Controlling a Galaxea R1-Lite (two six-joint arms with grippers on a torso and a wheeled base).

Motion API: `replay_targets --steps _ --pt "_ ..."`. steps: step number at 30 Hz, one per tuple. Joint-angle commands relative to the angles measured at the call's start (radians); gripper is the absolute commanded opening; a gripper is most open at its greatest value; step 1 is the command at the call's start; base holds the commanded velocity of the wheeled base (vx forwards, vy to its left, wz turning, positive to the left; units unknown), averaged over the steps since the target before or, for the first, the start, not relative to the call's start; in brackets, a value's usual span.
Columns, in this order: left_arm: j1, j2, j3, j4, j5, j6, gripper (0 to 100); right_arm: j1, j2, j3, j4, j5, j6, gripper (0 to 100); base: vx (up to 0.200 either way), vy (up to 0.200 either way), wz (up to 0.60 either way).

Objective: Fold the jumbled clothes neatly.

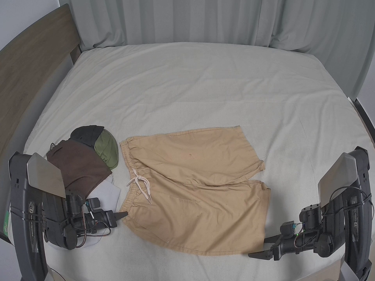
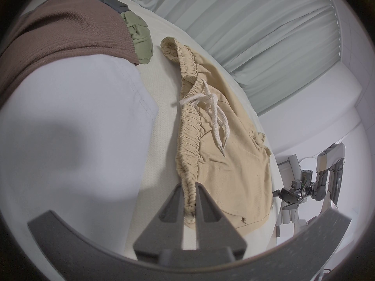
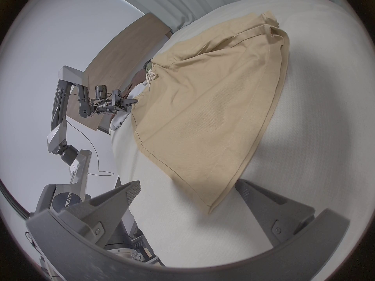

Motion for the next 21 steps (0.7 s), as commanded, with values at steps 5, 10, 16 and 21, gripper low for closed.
replay_targets --steps 5,10,16,21 --pt "0.0 0.002 0.0 -0.001 0.0 -0.002 0 0.002 0.005 -0.009 -0.001 -0.001 0.0 0 0.0 0.0 0.0" --pt "0.0 0.0 0.0 0.001 0.0 -0.002 0 -0.002 0.009 -0.014 -0.001 -0.002 0.0 0 0.0 0.0 0.0" --pt "-0.002 -0.006 0.026 -0.001 -0.004 0.0 0 -0.016 -0.004 0.003 -0.001 -0.008 -0.001 0 0.0 0.0 0.0" --pt "0.004 -0.032 0.056 -0.001 -0.027 0.035 0 -0.036 -0.047 0.029 0.0 -0.01 -0.003 0 0.0 0.0 0.0"
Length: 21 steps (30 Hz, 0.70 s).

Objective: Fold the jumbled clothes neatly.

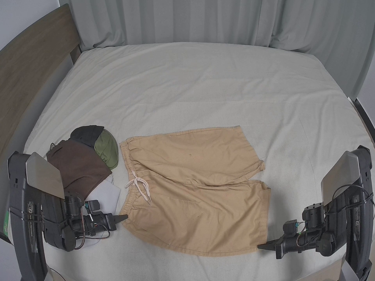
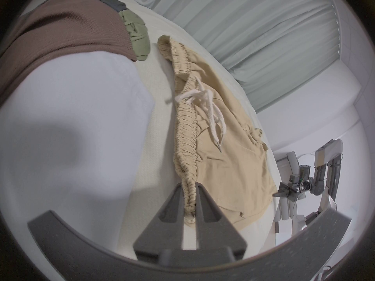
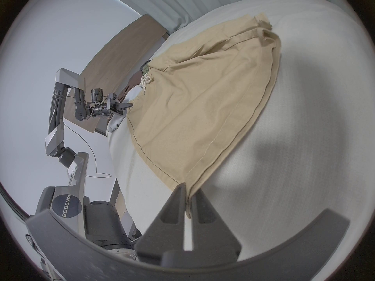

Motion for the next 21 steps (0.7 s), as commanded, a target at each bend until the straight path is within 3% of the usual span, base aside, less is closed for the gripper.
replay_targets --steps 1,6,21 --pt "0.008 -0.052 0.062 0.0 -0.038 0.044 0 -0.024 -0.054 0.035 0.001 0.001 -0.008 0 0.0 0.0 0.0" --pt "0.013 -0.075 0.145 0.0 -0.092 0.112 0 -0.042 -0.065 0.041 0.002 0.004 -0.026 0 0.0 0.0 0.0" --pt "0.036 -0.069 0.237 0.001 -0.118 0.238 0 -0.041 -0.072 0.078 0.002 0.005 -0.056 0 0.0 0.0 0.0"
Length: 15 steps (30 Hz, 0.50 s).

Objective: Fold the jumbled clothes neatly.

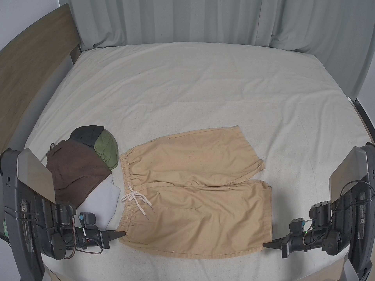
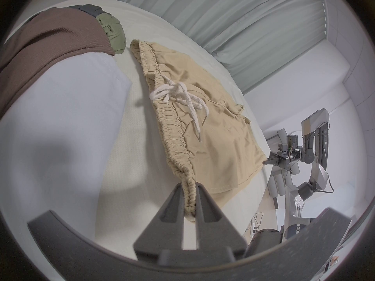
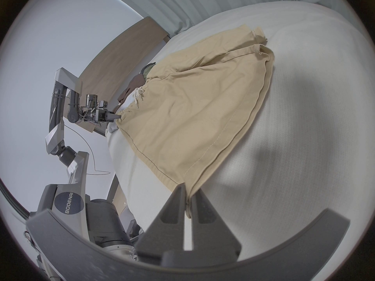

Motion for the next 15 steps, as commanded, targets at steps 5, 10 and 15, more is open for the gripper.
replay_targets --steps 5,10,15 --pt "0.013 0.001 0.033 0.001 -0.02 0.024 0 0.0 -0.007 0.019 0.003 0.001 -0.009 0 0.0 0.0 0.0" --pt "0.015 0.001 0.036 0.001 -0.021 0.034 0 0.002 -0.01 0.019 0.002 0.006 -0.012 0 0.0 0.0 0.0" --pt "0.012 -0.014 0.03 -0.001 -0.049 0.034 0 0.002 -0.048 0.019 0.0 0.045 -0.012 0 0.0 0.0 0.0"
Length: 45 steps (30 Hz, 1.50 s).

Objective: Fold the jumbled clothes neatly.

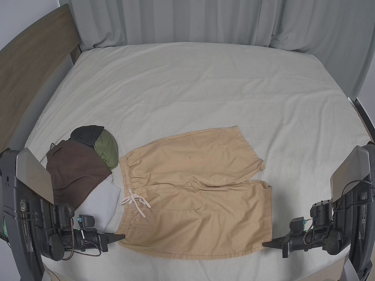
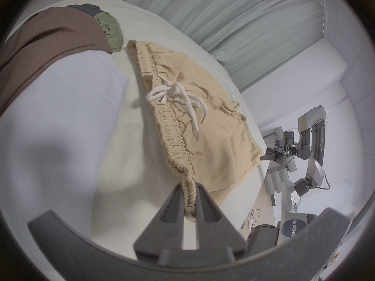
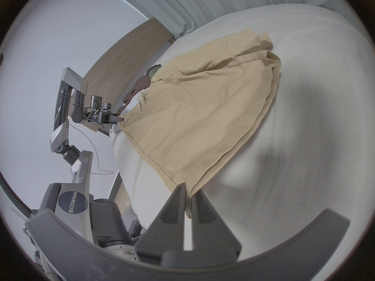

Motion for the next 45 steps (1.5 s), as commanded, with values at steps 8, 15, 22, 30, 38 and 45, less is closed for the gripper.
replay_targets --steps 8,15,22,30,38,45 --pt "-0.008 -0.082 -0.003 -0.001 -0.049 -0.013 0 0.001 -0.125 0.018 -0.001 0.034 0.003 0 0.0 0.0 0.0" --pt "-0.011 -0.098 -0.038 -0.001 -0.06 -0.021 0 0.001 -0.159 0.002 -0.003 0.043 0.007 0 0.0 0.0 0.0" --pt "-0.019 -0.141 -0.061 -0.001 -0.06 -0.093 0 -0.009 -0.171 -0.038 -0.003 0.045 0.02 0 0.0 0.0 0.0" --pt "-0.036 -0.183 -0.095 -0.001 -0.056 -0.168 0 -0.01 -0.231 -0.077 -0.003 0.045 0.098 0 0.0 0.0 0.0" --pt "-0.036 -0.184 -0.11 -0.001 -0.049 -0.171 0 -0.012 -0.265 -0.1 -0.003 0.045 0.133 0 0.0 0.0 0.0" --pt "-0.036 -0.187 -0.135 -0.001 -0.046 -0.182 0 -0.012 -0.294 -0.104 -0.003 0.045 0.156 0 0.0 0.0 0.0"
